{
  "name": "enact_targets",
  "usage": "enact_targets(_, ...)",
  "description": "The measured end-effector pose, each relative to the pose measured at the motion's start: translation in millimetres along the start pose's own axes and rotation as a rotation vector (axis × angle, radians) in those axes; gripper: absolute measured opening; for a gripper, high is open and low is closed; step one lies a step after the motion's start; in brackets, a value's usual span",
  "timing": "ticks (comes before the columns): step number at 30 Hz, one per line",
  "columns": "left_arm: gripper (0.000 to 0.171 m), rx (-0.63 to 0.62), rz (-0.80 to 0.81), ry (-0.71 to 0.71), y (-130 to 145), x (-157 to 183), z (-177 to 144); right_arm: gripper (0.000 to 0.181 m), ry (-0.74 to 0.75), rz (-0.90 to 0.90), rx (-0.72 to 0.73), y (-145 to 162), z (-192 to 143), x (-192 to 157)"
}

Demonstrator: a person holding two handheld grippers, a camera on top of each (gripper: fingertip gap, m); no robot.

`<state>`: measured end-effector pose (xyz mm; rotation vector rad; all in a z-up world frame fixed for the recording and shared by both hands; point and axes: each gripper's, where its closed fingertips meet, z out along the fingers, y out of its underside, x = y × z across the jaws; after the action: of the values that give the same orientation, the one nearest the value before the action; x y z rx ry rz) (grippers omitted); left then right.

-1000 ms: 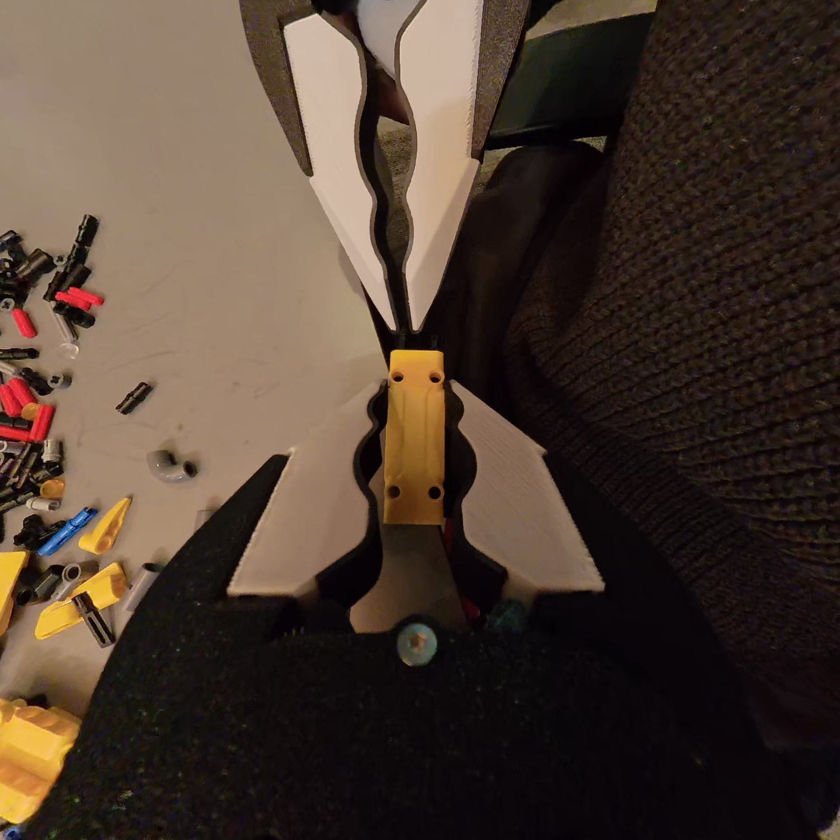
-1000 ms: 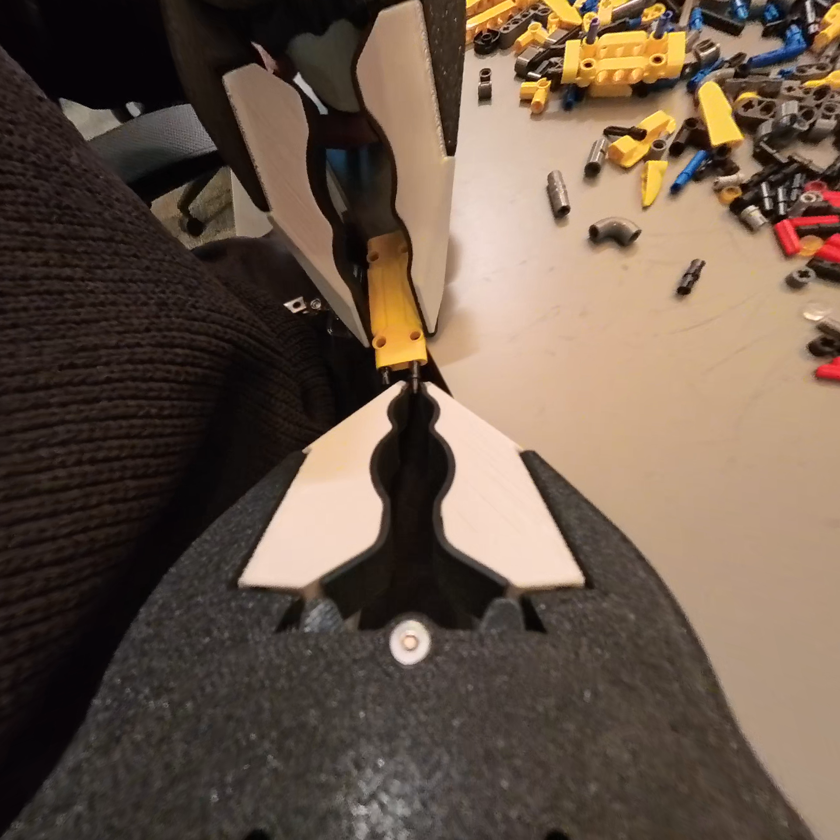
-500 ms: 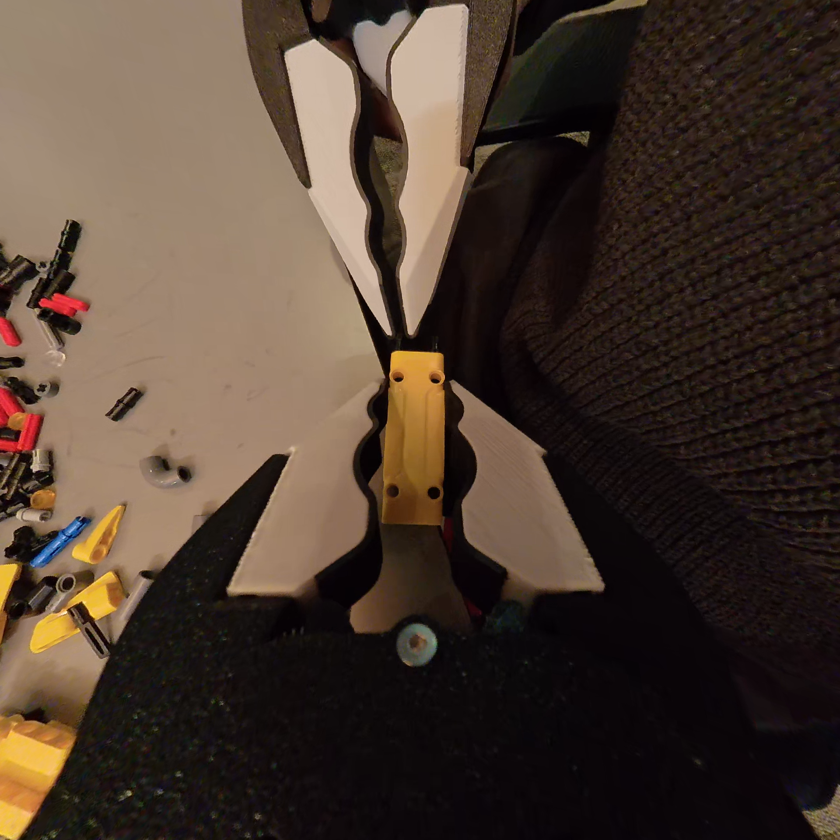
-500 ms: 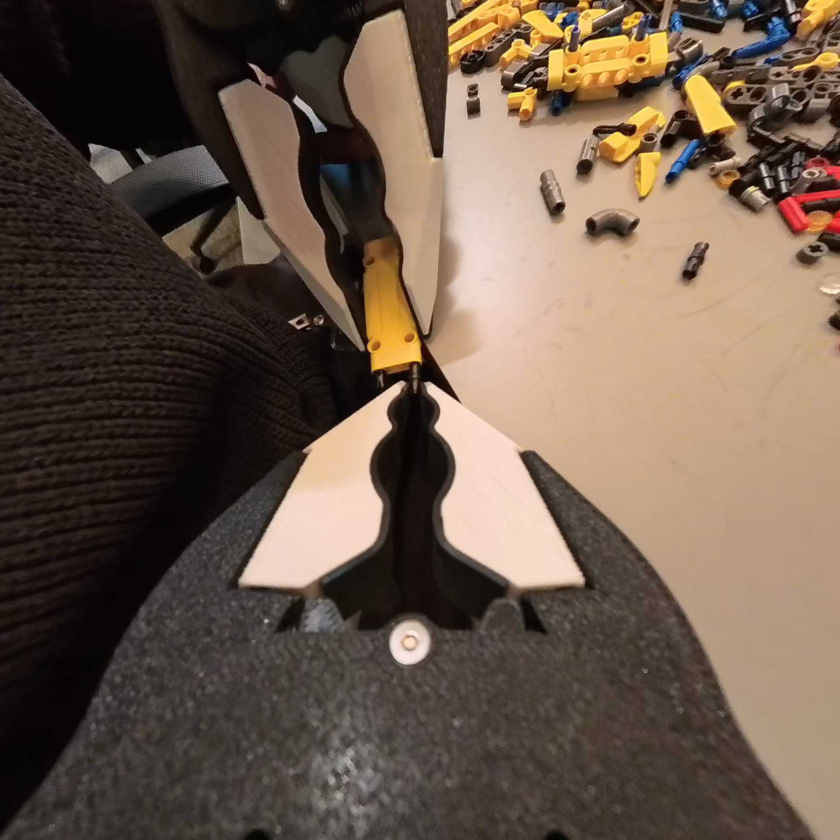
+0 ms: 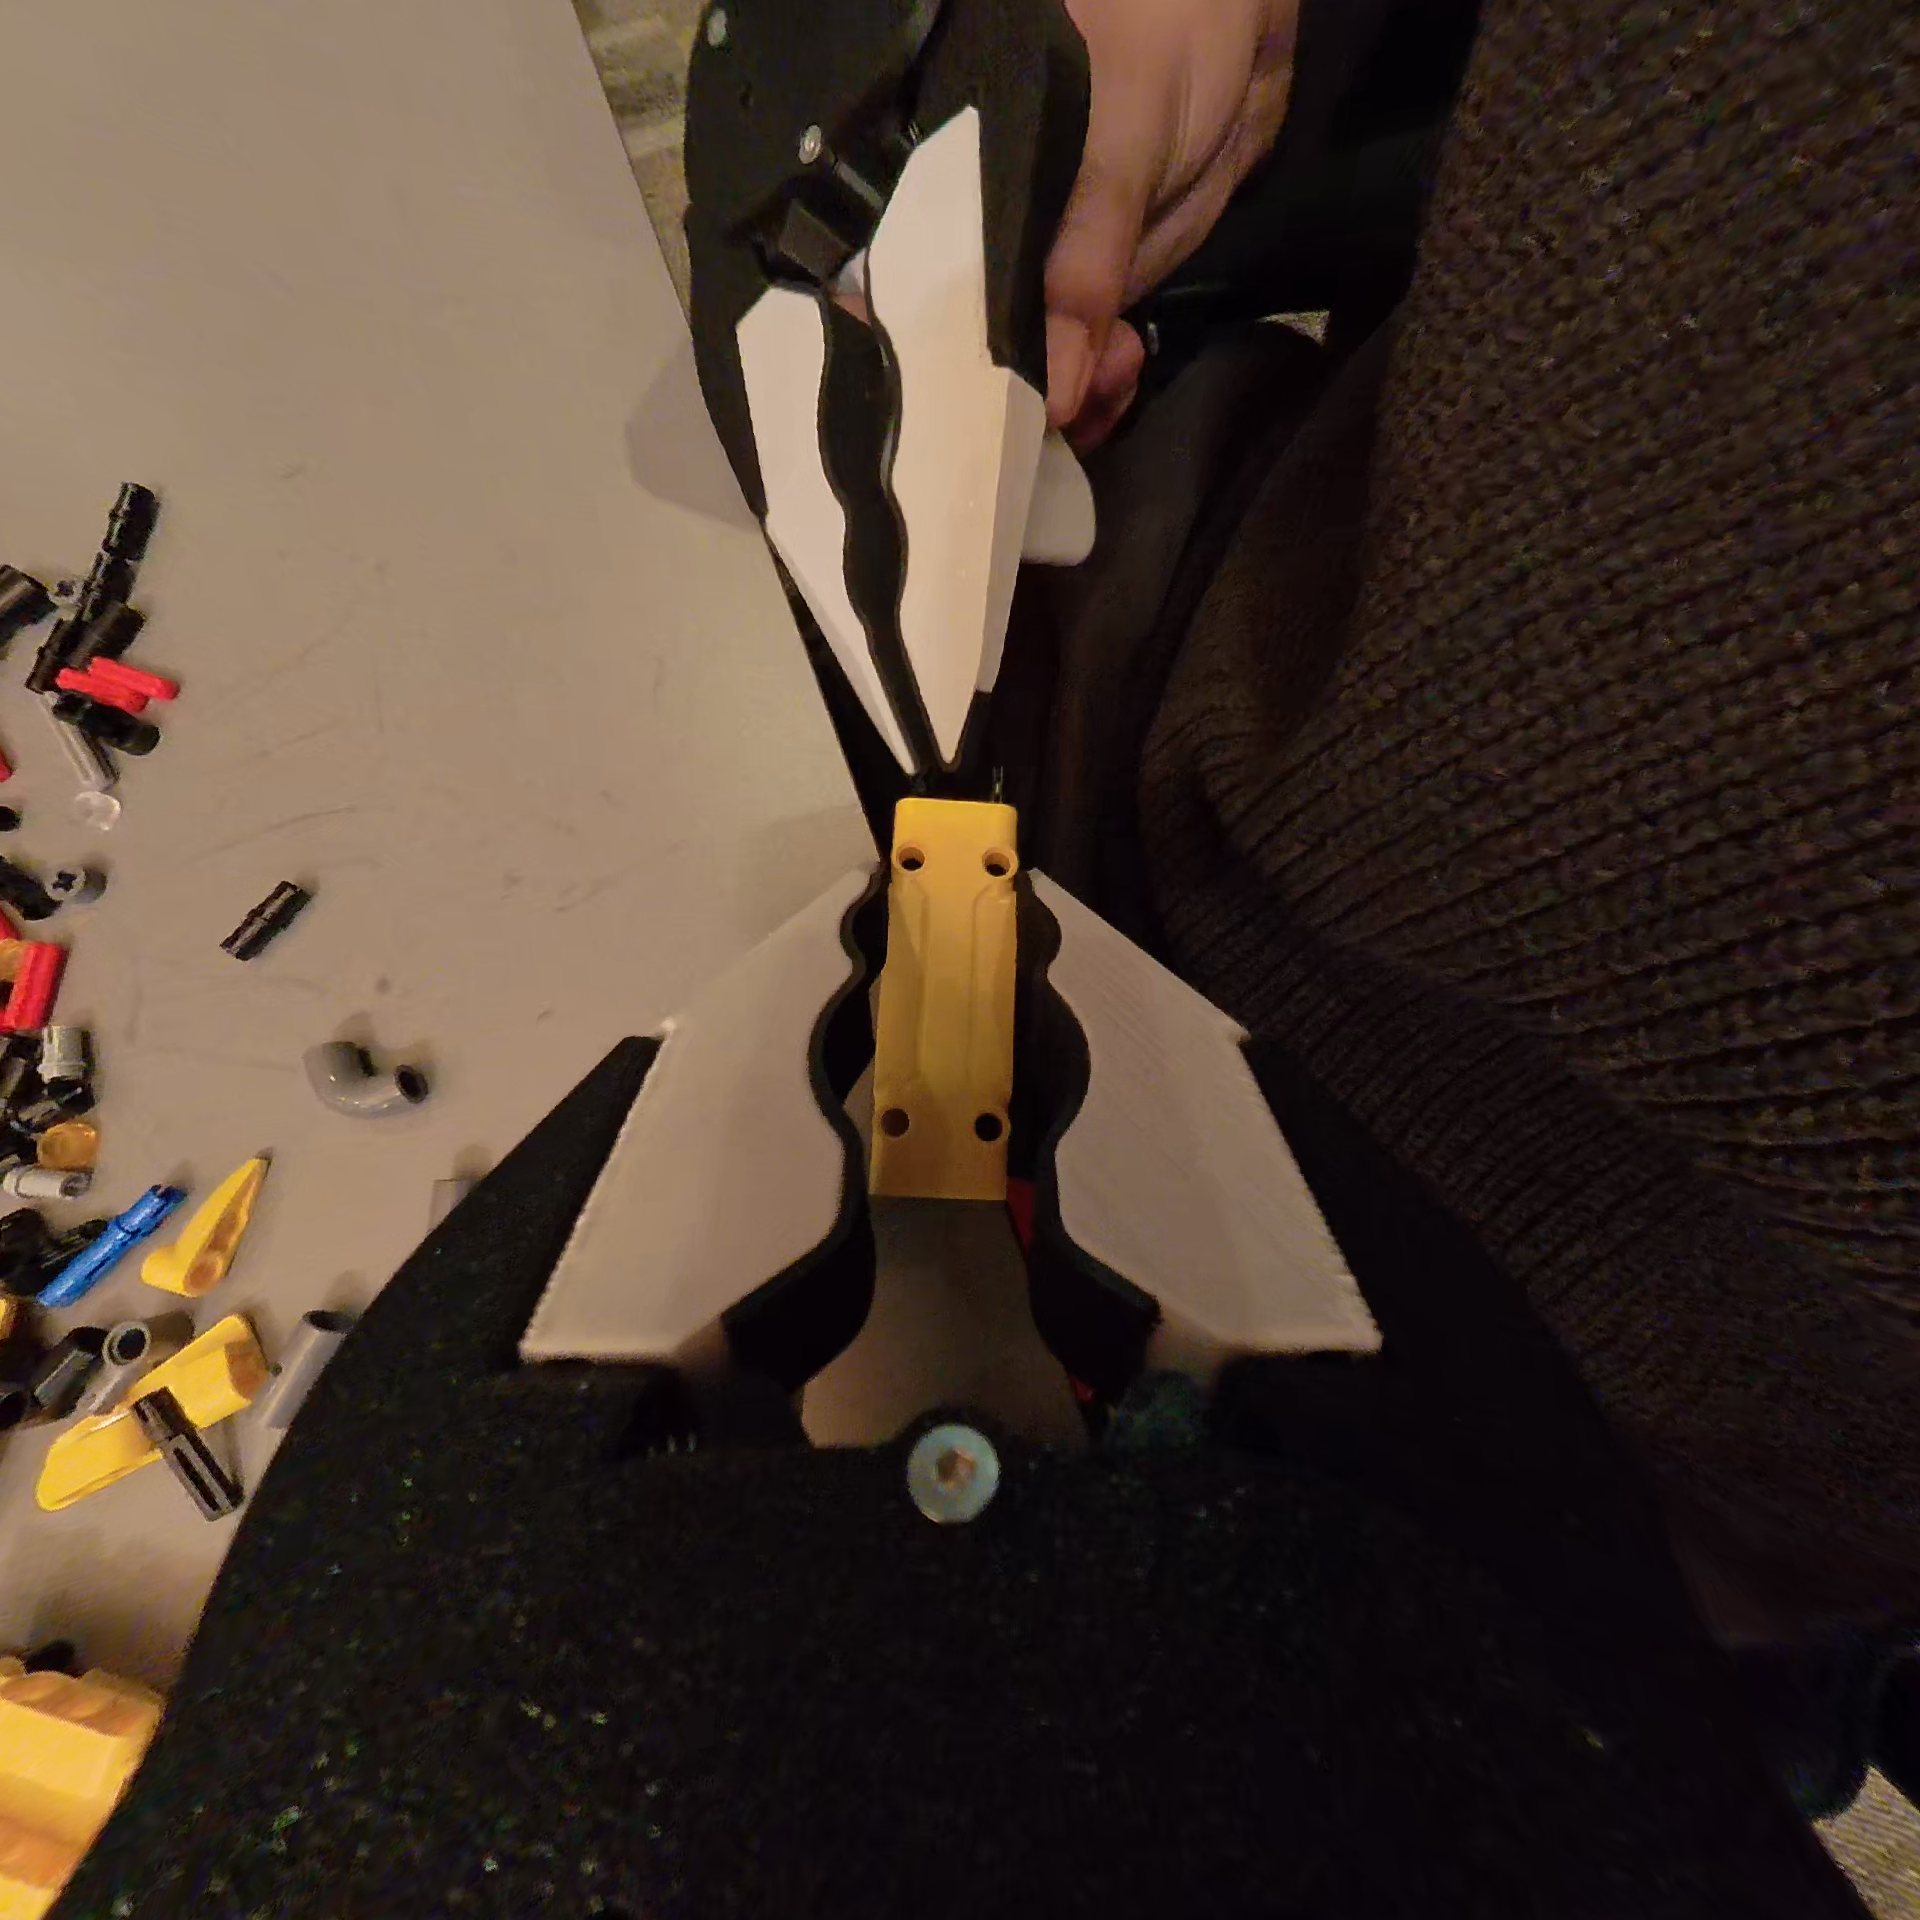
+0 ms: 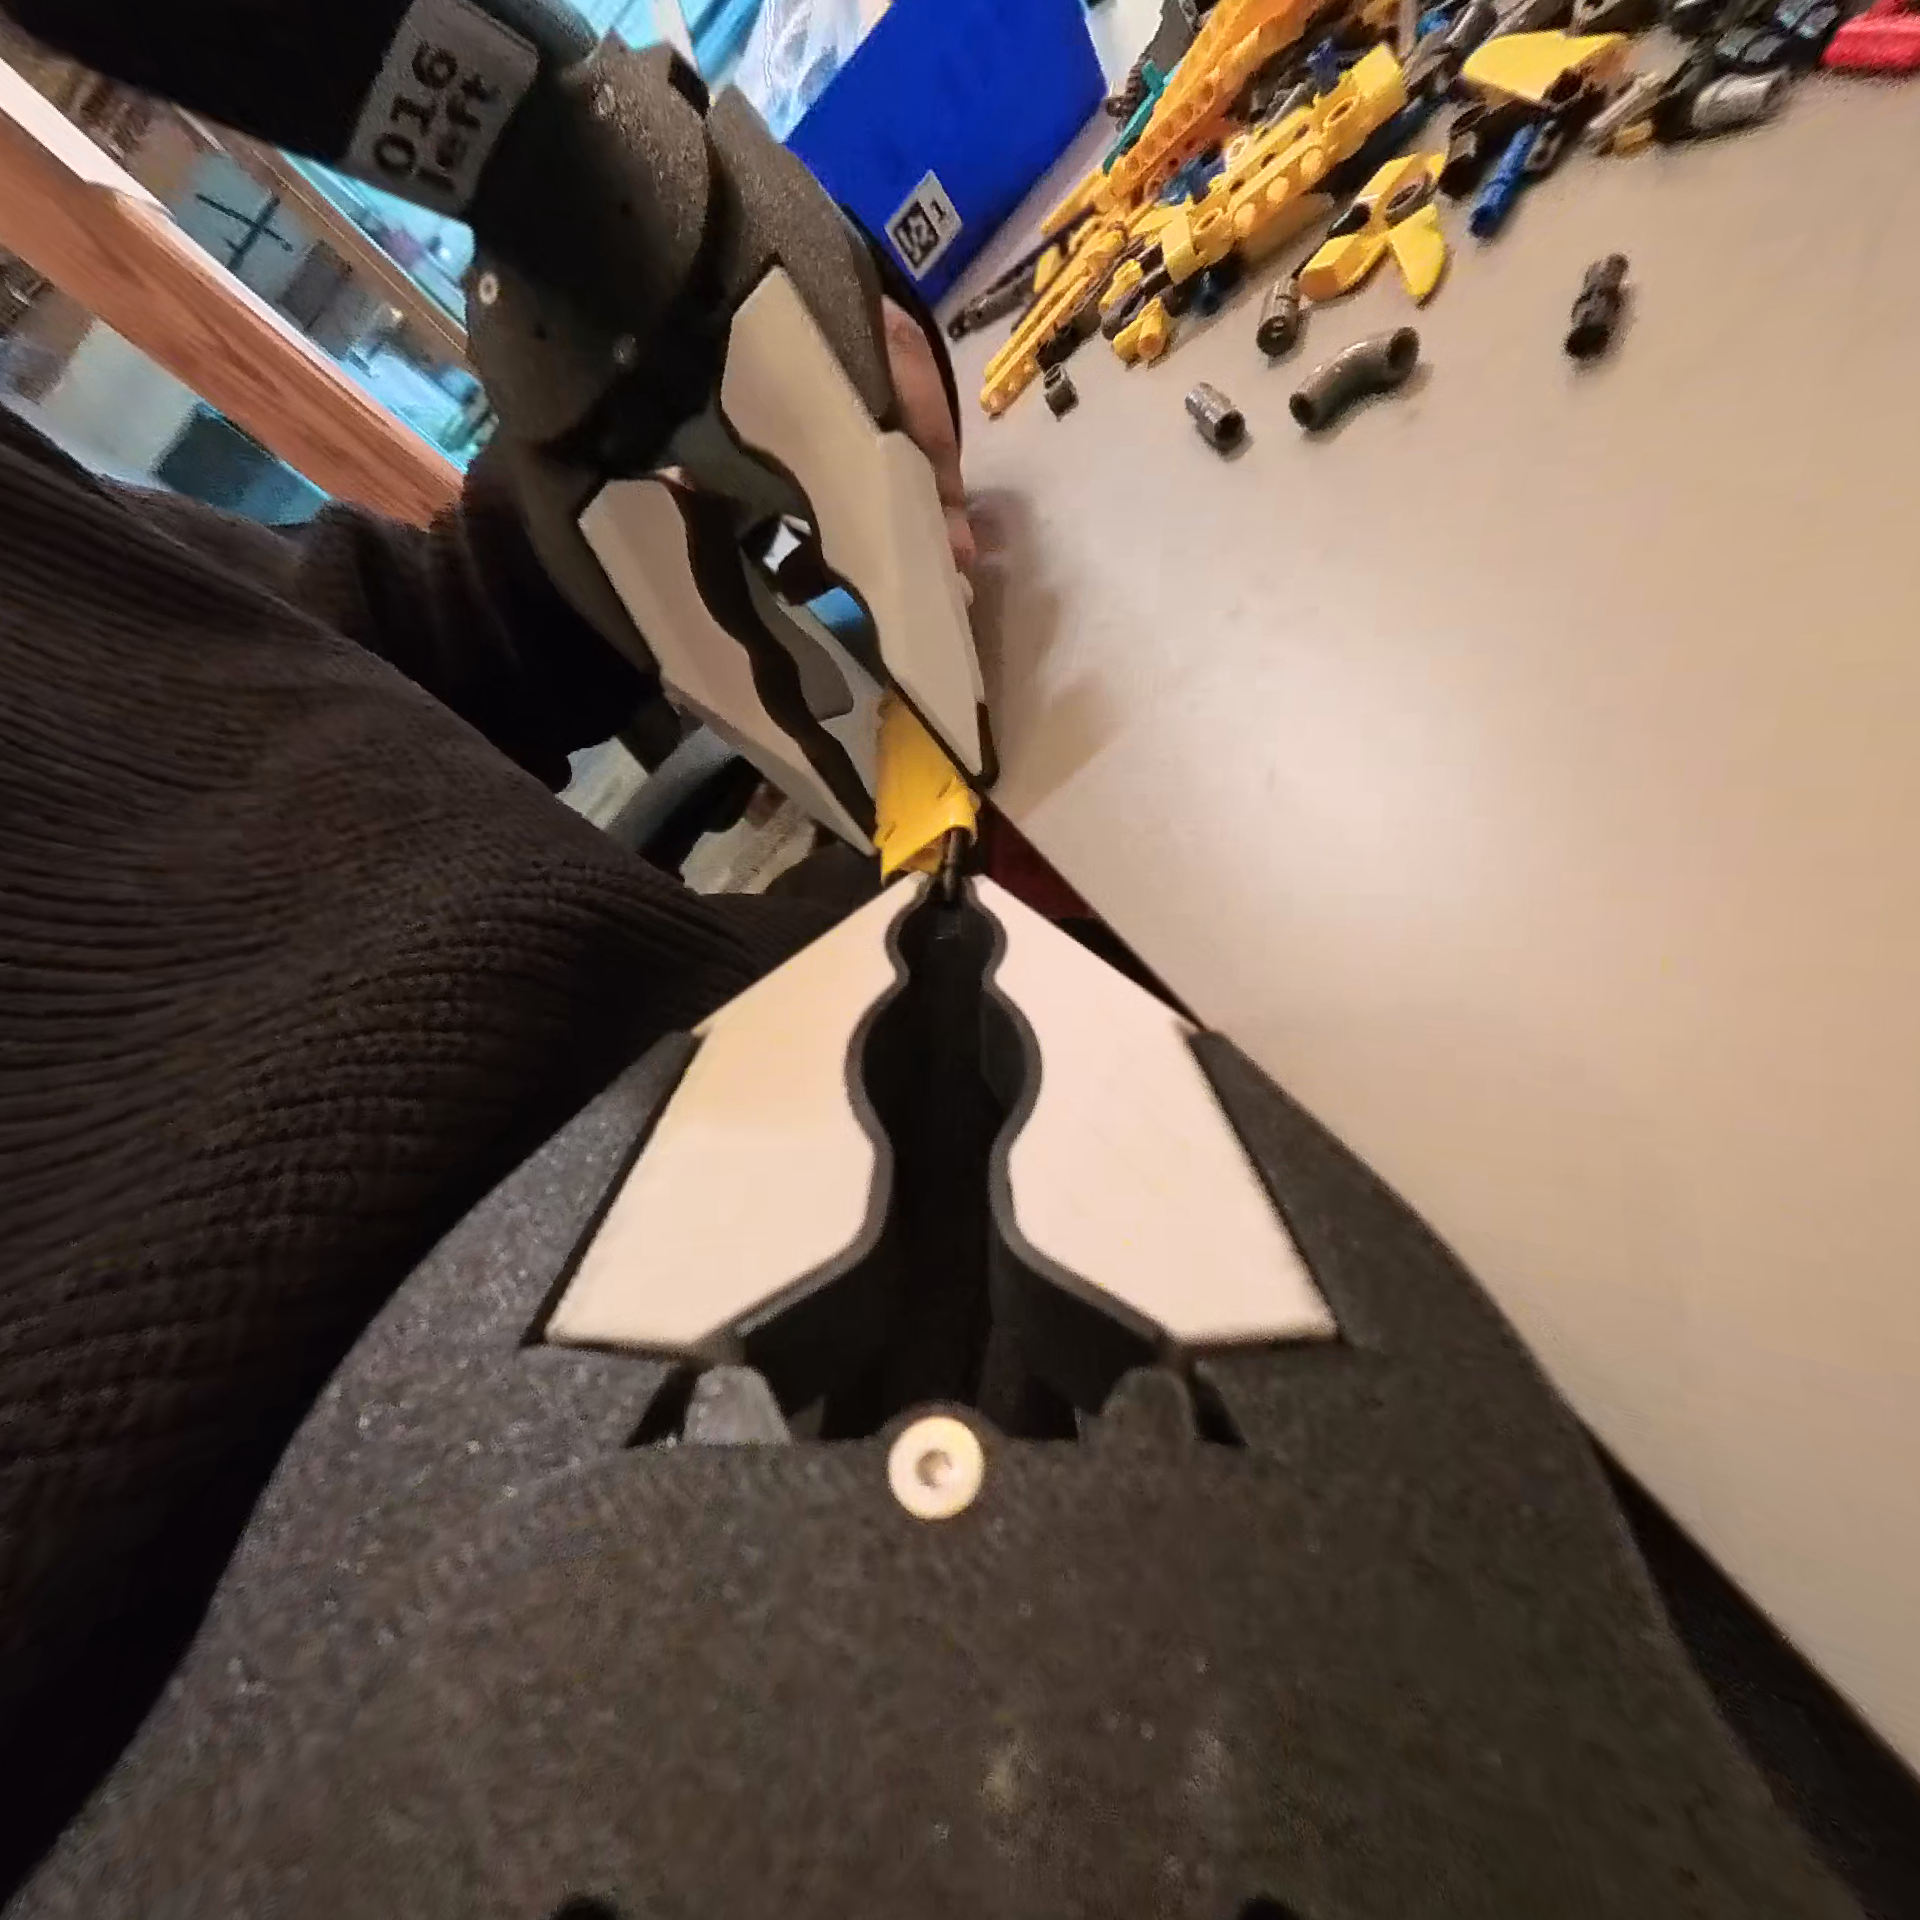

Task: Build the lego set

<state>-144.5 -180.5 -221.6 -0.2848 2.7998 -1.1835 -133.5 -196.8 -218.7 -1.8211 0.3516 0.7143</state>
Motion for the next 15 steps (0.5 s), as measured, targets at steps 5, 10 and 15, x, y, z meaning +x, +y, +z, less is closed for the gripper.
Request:
enact_targets(5,0.024,0.000,-0.002,0.007,-0.6,-0.1,0.2,0.004,0.117,-0.187,-0.070,0.9,0.6,1.3)
enact_targets(10,0.024,0.001,-0.002,0.019,-1.1,0.0,0.1,0.004,0.288,-0.571,-0.224,0.8,0.6,3.4)
enact_targets(15,0.024,0.002,-0.002,0.023,-2.0,-0.1,0.3,0.003,0.303,-0.709,-0.253,-2.1,-1.1,2.4)
